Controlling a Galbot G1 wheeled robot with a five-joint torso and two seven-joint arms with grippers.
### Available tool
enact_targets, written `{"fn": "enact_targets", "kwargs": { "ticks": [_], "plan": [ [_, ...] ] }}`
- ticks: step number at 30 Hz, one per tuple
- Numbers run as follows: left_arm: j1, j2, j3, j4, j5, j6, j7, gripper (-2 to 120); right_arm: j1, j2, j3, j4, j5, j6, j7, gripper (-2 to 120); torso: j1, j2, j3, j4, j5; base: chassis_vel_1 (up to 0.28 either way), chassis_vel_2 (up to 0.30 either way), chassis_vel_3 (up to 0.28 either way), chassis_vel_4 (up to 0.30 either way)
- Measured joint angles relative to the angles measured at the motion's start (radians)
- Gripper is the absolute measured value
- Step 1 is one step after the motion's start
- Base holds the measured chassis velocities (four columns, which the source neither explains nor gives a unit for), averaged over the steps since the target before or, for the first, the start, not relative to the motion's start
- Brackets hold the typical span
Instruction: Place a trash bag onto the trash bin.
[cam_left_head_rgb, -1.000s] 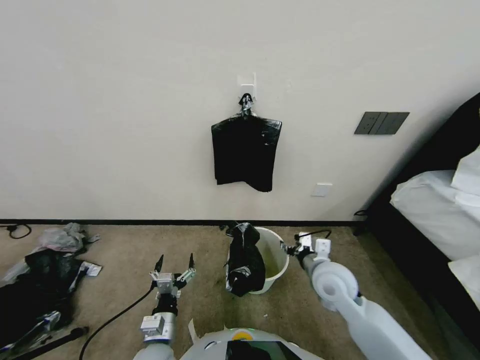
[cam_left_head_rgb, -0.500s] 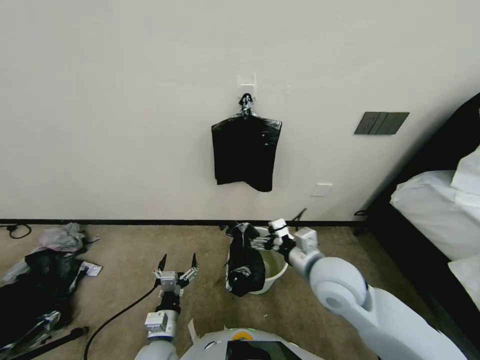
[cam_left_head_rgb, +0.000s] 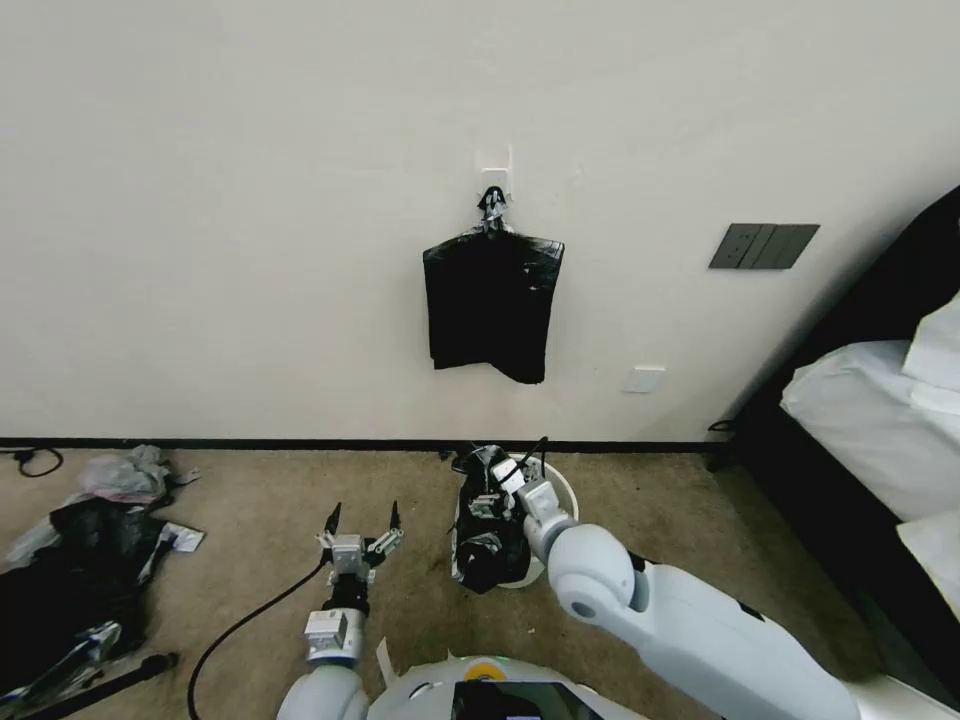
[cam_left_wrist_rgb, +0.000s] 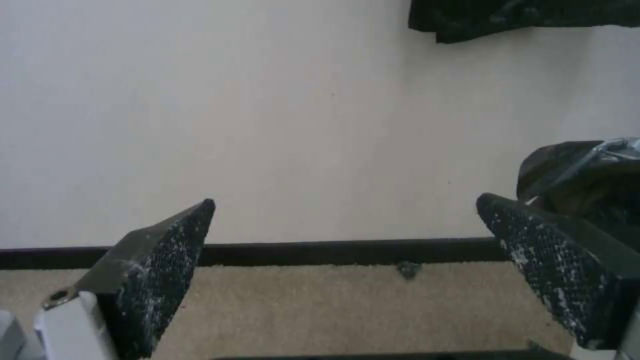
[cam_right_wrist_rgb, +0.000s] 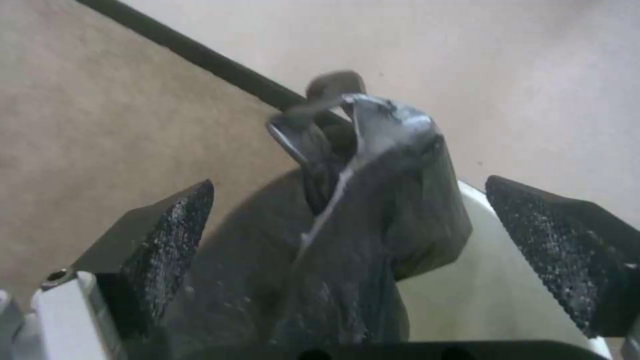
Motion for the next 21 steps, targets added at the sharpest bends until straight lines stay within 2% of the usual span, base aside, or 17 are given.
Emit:
{"fn": "enact_targets", "kwargs": {
  "ticks": [8,11,13,15,17,21],
  "plan": [
    [-0.034,0.001,0.019,0.025,-0.005,0.008,0.000,100,-0.002,-0.013,-0.043,-0.031,-0.047,0.000,0.013,100,0.000,0.000,0.000,0.0000,0.0000,0.000,0.000,0.000,0.000],
    [-0.037,0.003,0.021,0.029,-0.008,0.008,0.000,100,-0.002,-0.011,-0.052,-0.037,-0.049,0.000,0.016,96,0.000,0.000,0.000,0.0000,0.0001,0.000,0.000,0.000,0.000],
    [-0.038,0.005,0.021,0.032,-0.012,0.008,0.000,100,-0.005,-0.010,-0.059,-0.041,-0.051,0.000,0.020,86,0.000,0.000,0.000,0.0001,0.0001,0.000,0.000,0.000,0.000],
    [-0.039,0.006,0.021,0.032,-0.015,0.008,0.000,100,-0.006,-0.010,-0.061,-0.043,-0.052,0.000,0.021,84,0.000,0.000,0.000,0.0001,0.0001,0.000,0.000,0.000,0.000],
    [-0.041,0.007,0.023,0.033,-0.023,0.008,0.000,100,-0.007,-0.010,-0.062,-0.047,-0.053,0.000,0.023,71,0.000,0.000,0.000,0.0001,0.0001,0.000,0.000,0.000,0.000],
    [-0.043,0.008,0.029,0.033,-0.025,0.009,0.000,100,-0.009,-0.013,-0.062,-0.048,-0.053,0.000,0.025,58,0.000,0.000,0.000,0.0001,0.0000,0.000,0.000,0.000,0.000]
  ]
}}
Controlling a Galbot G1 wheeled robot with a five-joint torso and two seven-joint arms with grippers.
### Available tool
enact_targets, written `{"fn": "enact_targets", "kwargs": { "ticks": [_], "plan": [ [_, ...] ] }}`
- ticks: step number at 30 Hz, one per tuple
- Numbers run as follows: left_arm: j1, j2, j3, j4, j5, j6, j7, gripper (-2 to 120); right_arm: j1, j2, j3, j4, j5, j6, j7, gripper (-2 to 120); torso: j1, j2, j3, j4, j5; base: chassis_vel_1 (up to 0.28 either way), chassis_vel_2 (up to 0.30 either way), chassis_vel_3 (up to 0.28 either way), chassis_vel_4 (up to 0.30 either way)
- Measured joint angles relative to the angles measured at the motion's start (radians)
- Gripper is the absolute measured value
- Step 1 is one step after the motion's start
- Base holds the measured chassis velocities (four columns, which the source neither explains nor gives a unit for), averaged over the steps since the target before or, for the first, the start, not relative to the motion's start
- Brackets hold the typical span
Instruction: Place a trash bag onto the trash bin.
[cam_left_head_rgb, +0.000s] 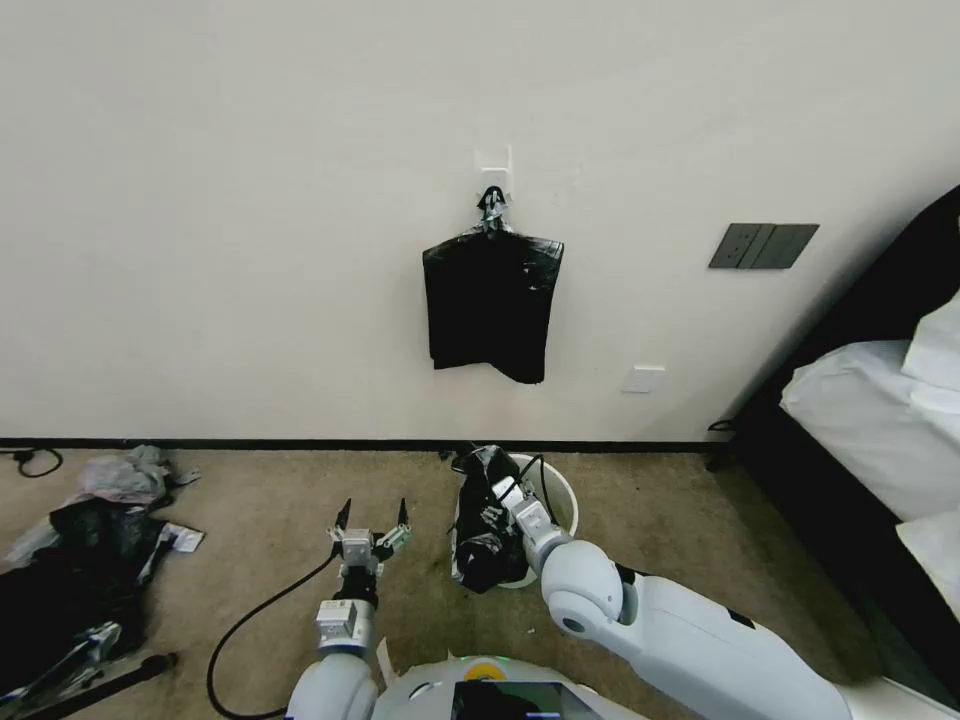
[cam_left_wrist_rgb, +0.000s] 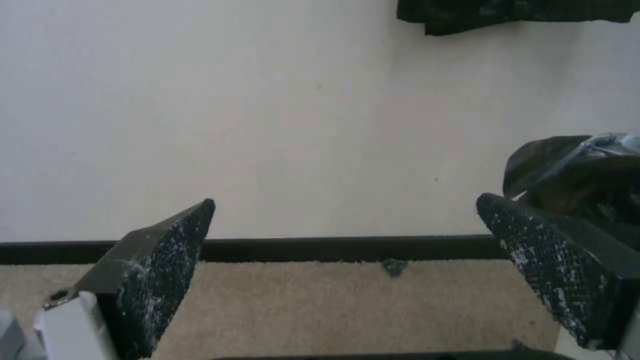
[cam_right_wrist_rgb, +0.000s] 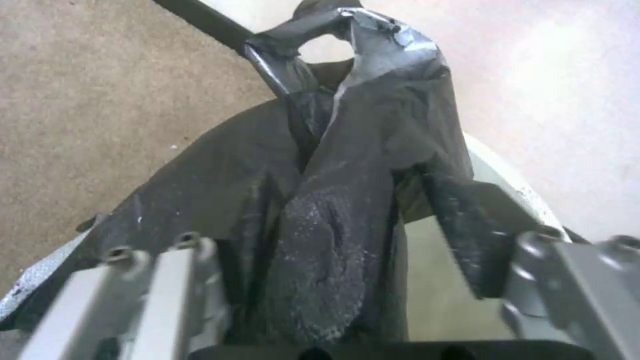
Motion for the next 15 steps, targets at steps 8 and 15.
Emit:
{"fn": "enact_targets", "kwargs": {
  "ticks": [8,15],
  "plan": [
    [-0.002,0.009,0.024,-0.003,0.009,0.007,0.000,100,-0.007,-0.008,0.013,0.001,0.005,0.001,0.000,28,0.000,0.000,0.000,0.0000,0.0001,0.000,0.000,0.000,0.000],
    [-0.025,0.044,0.079,-0.025,0.006,0.051,0.000,100,-0.027,-0.015,0.047,0.007,0.009,0.002,-0.011,6,0.000,0.000,0.000,0.0000,0.0000,0.000,0.000,0.000,0.000]
  ]
}}
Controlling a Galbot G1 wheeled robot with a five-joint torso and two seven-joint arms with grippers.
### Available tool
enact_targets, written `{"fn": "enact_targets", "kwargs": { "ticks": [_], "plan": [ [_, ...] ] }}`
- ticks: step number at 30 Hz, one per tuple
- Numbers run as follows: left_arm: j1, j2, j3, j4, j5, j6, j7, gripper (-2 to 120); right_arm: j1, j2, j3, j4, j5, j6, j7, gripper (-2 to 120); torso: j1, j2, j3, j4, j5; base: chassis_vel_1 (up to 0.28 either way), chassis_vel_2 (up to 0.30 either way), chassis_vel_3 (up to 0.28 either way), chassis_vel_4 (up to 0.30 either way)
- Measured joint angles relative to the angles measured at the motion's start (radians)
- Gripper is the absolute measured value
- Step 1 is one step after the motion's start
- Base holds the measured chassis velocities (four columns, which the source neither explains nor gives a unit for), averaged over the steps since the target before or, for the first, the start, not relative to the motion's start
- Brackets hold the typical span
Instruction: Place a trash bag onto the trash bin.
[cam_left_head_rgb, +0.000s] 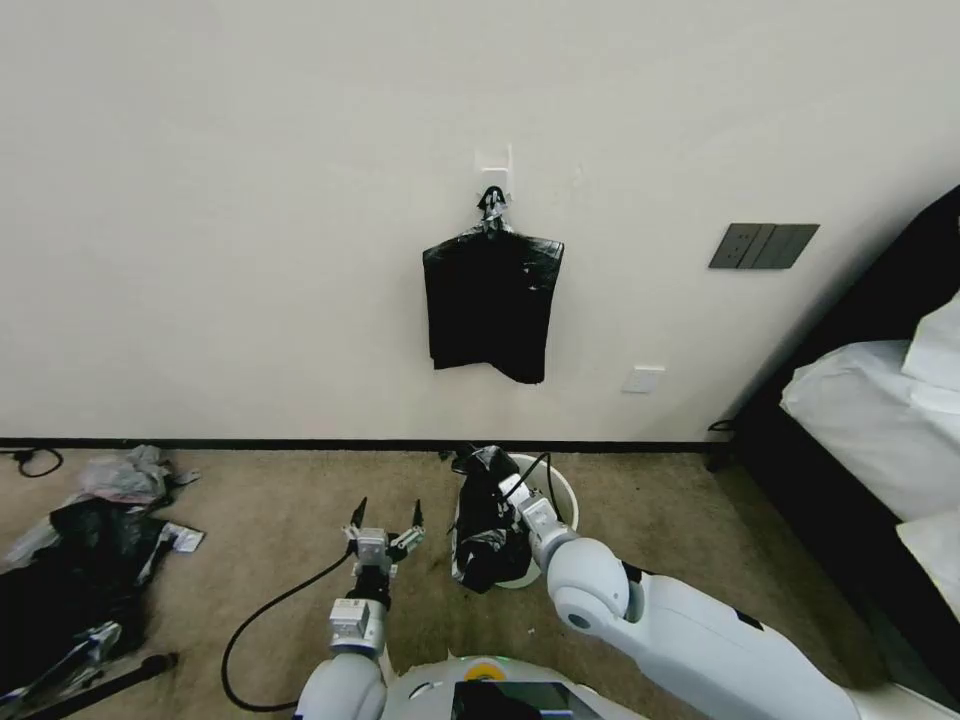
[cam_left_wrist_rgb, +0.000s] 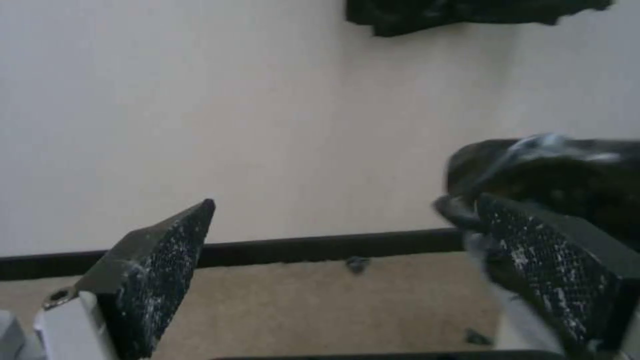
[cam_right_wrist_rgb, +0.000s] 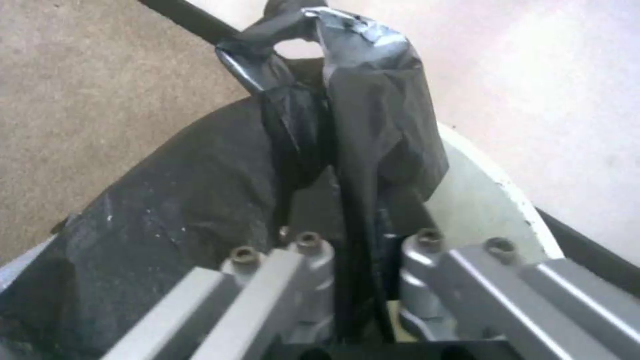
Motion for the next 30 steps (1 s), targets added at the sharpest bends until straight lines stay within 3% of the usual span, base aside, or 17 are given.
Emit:
{"fn": "enact_targets", "kwargs": {
  "ticks": [2,11,17,18,20,21,25,30],
  "plan": [
    [-0.019,0.022,0.032,-0.012,-0.023,0.033,0.001,100,-0.010,-0.003,0.012,0.001,-0.001,0.001,-0.009,0,0.000,0.000,0.000,-0.0001,0.0000,0.000,0.000,0.000,0.000],
    [-0.107,0.080,0.132,-0.060,-0.196,0.204,-0.008,100,-0.024,-0.017,0.041,0.011,-0.001,0.002,-0.020,0,0.000,0.000,0.000,0.0000,0.0000,0.000,0.000,0.000,0.000],
    [-0.239,0.102,0.213,-0.042,-0.321,0.362,-0.068,100,-0.033,-0.036,0.054,0.013,-0.003,0.002,-0.037,0,0.000,0.000,0.000,0.0000,-0.0001,0.000,0.000,0.000,0.000],
    [-0.239,0.102,0.213,-0.042,-0.321,0.362,-0.068,100,-0.033,-0.036,0.054,0.013,-0.003,0.002,-0.037,0,0.000,0.000,0.000,0.0000,-0.0001,0.000,0.000,0.000,0.000],
    [-0.336,0.091,0.248,-0.016,-0.394,0.451,-0.126,100,-0.034,-0.041,0.057,0.014,-0.003,0.002,-0.040,0,0.000,0.000,0.000,-0.0001,0.0000,0.000,0.000,0.000,0.000],
    [-0.336,0.091,0.248,-0.016,-0.394,0.451,-0.126,100,-0.034,-0.041,0.057,0.014,-0.003,0.002,-0.040,0,0.000,0.000,0.000,-0.0001,0.0000,0.000,0.000,0.000,0.000],
    [-0.462,0.066,0.290,0.023,-0.522,0.596,-0.254,100,-0.038,-0.047,0.066,0.015,-0.004,0.003,-0.042,0,0.000,0.000,0.000,-0.0001,0.0000,0.000,0.000,0.000,0.000],
    [-0.517,0.047,0.312,0.050,-0.609,0.684,-0.341,100,-0.040,-0.048,0.068,0.015,-0.004,0.003,-0.042,0,0.000,0.000,0.000,0.0000,0.0000,0.000,0.000,0.000,0.000]
  ]
}}
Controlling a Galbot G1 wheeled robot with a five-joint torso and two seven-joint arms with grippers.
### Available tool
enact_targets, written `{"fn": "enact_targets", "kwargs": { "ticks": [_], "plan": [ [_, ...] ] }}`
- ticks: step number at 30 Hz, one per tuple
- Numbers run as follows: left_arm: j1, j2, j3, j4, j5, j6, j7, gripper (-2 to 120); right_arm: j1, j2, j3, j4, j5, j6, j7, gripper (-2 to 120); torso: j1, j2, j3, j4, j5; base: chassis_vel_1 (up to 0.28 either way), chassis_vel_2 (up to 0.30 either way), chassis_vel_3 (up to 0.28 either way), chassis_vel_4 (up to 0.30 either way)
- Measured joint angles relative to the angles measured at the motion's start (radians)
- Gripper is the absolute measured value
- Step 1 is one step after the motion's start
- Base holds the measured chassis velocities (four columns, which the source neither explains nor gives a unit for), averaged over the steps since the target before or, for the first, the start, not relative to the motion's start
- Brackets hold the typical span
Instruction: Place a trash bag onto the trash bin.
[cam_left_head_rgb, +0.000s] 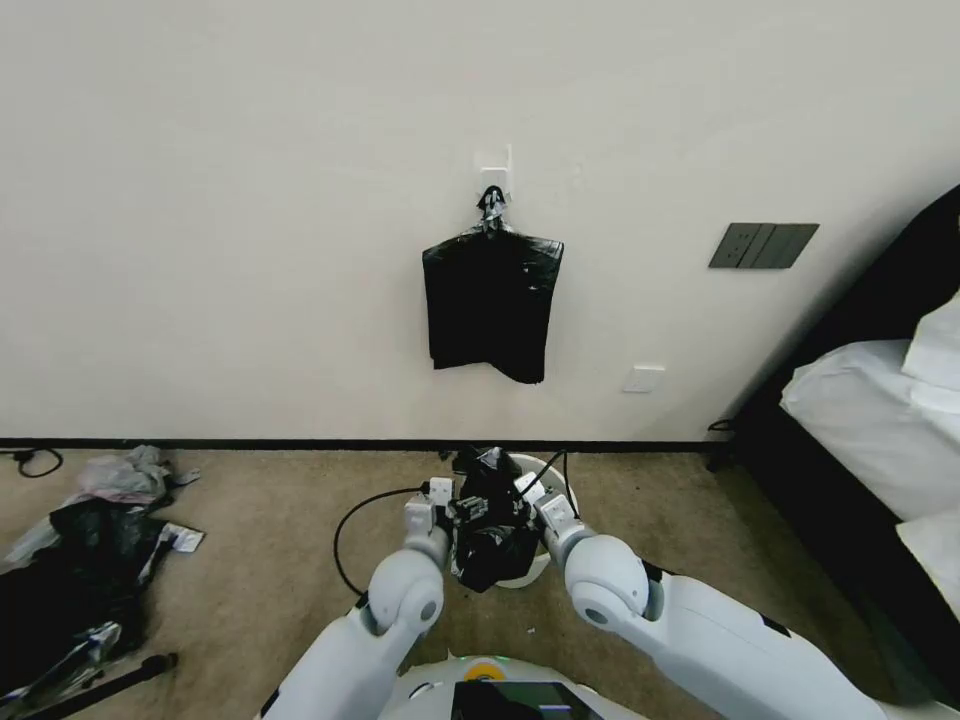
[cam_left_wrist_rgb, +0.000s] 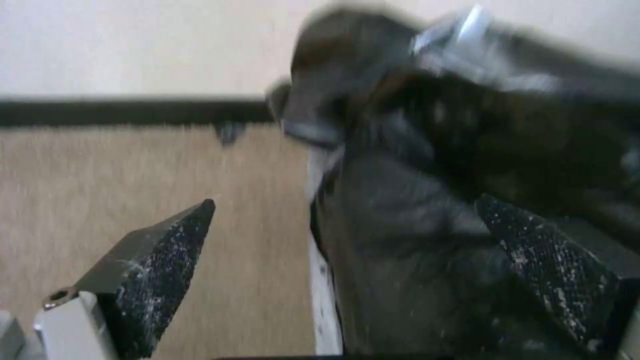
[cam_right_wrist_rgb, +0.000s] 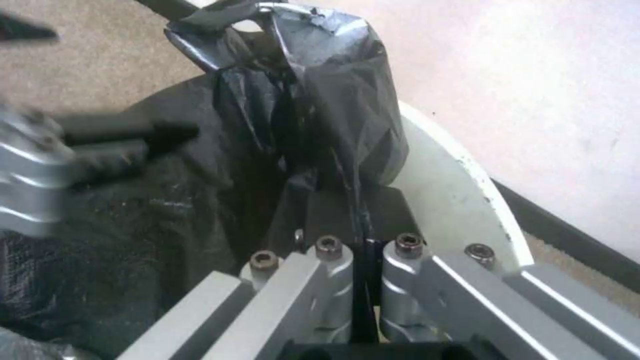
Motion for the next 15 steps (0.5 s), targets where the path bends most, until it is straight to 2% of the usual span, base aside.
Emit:
{"fn": "enact_targets", "kwargs": {
  "ticks": [3,4,6,15],
  "plan": [
    [-0.055,-0.027,0.027,0.042,-0.087,0.062,-0.076,99,0.000,0.000,0.000,0.000,0.000,0.000,0.000,0,0.000,0.000,0.000,0.0000,0.0000,0.000,0.000,0.000,0.000],
    [-0.055,-0.027,0.027,0.042,-0.087,0.062,-0.076,99,0.000,0.000,0.000,0.000,0.000,0.000,0.000,0,0.000,0.000,0.000,0.0000,0.0000,0.000,0.000,0.000,0.000],
    [-0.093,-0.051,0.046,0.080,-0.138,0.088,-0.126,99,0.000,0.001,0.000,0.000,0.000,0.000,-0.001,0,0.000,0.000,0.000,-0.0001,0.0000,0.000,0.000,0.000,0.000],
    [-0.157,-0.080,0.074,0.159,-0.229,0.120,-0.218,89,-0.008,0.001,0.004,0.000,0.000,0.000,-0.001,0,0.000,0.000,0.000,0.0000,0.0000,0.000,0.000,0.000,0.000]
  ]
}}
